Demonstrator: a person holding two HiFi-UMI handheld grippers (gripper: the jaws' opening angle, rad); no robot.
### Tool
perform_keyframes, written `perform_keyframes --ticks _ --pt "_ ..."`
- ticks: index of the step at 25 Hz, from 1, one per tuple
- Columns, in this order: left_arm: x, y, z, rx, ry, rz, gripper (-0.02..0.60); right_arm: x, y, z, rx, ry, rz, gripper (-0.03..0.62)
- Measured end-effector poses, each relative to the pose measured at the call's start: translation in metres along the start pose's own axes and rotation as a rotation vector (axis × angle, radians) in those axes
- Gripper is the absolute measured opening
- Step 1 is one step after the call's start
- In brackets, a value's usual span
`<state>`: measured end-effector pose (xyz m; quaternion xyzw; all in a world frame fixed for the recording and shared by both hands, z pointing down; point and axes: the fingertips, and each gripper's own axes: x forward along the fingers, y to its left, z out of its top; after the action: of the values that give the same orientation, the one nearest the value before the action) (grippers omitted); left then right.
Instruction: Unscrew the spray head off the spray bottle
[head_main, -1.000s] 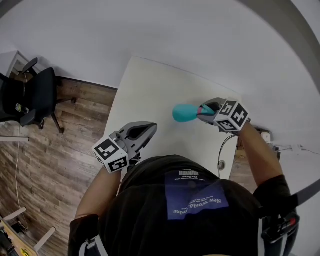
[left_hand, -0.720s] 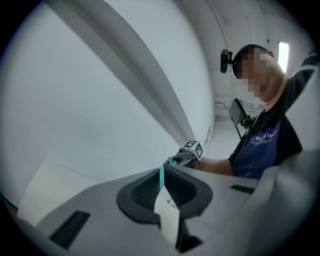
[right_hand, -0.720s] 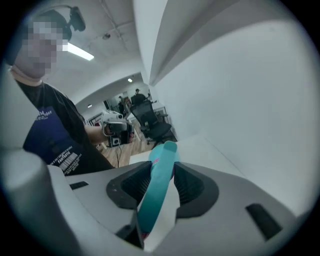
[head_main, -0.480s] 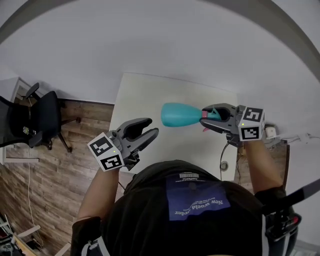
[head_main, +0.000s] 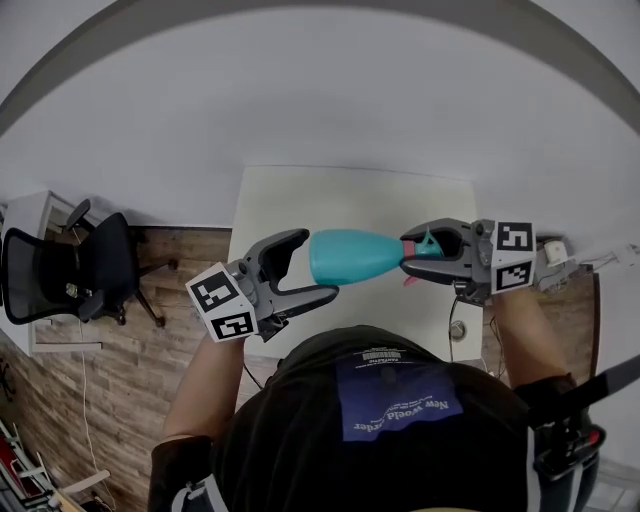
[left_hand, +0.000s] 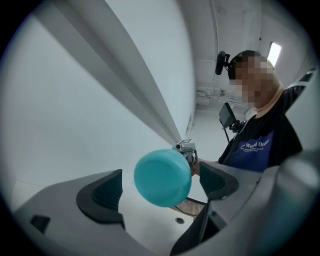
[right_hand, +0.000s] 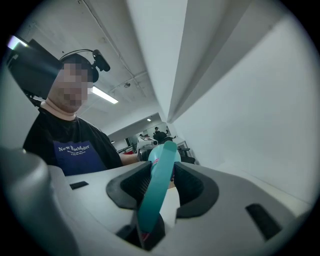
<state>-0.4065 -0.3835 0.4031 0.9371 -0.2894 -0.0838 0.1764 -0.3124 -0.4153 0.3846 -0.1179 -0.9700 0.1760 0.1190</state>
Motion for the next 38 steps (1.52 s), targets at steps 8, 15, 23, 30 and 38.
perform_keyframes --ticks 8,15,23,30,38 --pt "0.032 -0.025 0.011 0.019 0.020 -0.145 0.476 0.004 0.015 0.006 -0.008 -0.029 0.086 0.141" --pt "0.044 -0.031 0.012 0.029 0.028 -0.194 0.477 0.004 0.013 0.010 -0.002 -0.052 0.102 0.141" --pt "0.037 -0.051 0.001 -0.034 0.038 -0.219 0.476 0.004 0.039 0.002 -0.092 -0.040 0.055 0.138" --pt "0.031 -0.058 -0.001 -0.039 0.060 -0.225 0.476 0.007 0.050 0.003 -0.157 -0.030 0.037 0.138" --pt "0.033 -0.057 -0.008 -0.070 0.090 -0.228 0.474 0.006 0.049 0.000 -0.202 -0.013 0.030 0.138"
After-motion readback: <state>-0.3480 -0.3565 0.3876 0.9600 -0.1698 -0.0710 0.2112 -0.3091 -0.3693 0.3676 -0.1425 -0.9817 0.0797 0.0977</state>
